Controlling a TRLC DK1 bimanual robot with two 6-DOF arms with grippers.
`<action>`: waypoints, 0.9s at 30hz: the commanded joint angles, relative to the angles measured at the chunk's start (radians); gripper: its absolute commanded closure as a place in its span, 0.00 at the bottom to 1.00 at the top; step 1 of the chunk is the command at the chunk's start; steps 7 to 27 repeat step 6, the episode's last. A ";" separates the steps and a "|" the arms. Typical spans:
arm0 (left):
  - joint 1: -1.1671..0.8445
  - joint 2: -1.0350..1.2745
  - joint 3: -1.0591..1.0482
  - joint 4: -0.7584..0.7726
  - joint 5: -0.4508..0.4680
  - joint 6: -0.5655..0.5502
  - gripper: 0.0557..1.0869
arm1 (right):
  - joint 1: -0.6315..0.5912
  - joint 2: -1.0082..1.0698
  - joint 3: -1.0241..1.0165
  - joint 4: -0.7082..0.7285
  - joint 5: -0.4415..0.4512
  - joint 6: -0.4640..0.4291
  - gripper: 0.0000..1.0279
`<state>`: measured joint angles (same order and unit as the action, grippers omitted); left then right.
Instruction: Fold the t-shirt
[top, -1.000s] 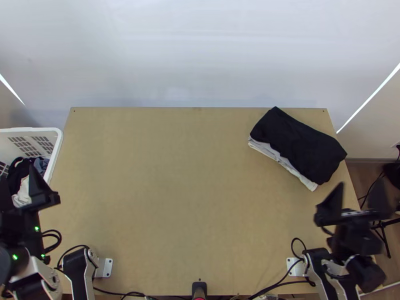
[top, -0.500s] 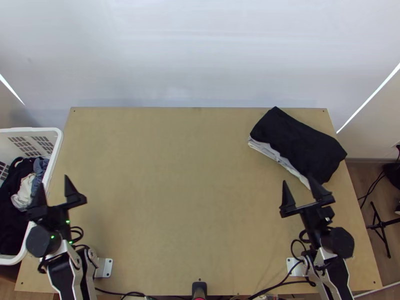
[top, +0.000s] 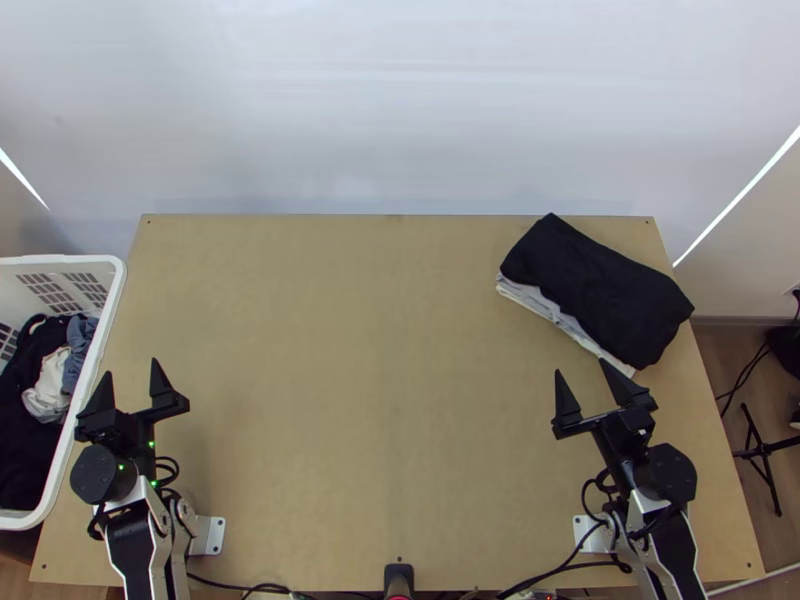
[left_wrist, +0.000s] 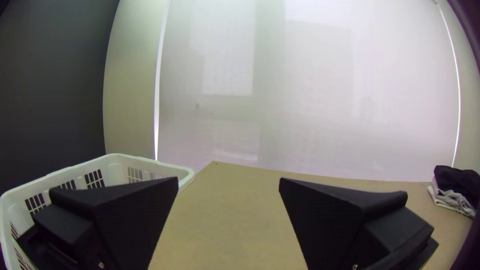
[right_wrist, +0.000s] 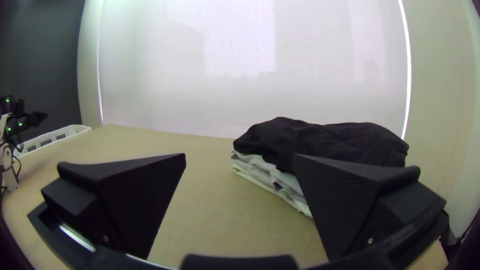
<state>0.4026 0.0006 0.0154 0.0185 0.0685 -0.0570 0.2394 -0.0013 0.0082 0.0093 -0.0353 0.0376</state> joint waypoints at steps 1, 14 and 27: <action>-0.005 -0.001 -0.012 -0.014 -0.001 -0.001 0.05 | 0.000 0.000 -0.001 -0.009 0.000 0.001 0.04; -0.005 -0.001 -0.012 -0.014 -0.001 -0.001 0.05 | 0.000 0.000 -0.001 -0.009 0.000 0.001 0.04; -0.005 -0.001 -0.012 -0.014 -0.001 -0.001 0.05 | 0.000 0.000 -0.001 -0.009 0.000 0.001 0.04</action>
